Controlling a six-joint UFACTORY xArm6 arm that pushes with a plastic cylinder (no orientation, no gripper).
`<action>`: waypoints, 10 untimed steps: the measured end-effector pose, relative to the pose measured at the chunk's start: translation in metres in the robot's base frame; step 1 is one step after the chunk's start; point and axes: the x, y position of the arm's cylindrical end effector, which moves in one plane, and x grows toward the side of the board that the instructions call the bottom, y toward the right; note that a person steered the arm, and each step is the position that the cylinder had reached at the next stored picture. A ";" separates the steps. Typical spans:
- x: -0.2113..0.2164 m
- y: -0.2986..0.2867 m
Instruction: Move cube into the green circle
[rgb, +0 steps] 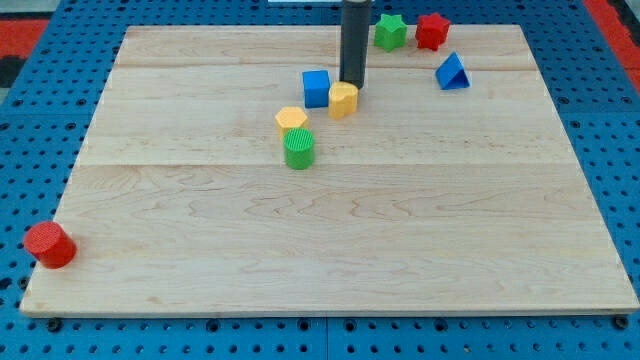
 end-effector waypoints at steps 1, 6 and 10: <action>-0.024 -0.007; -0.084 -0.034; 0.012 0.088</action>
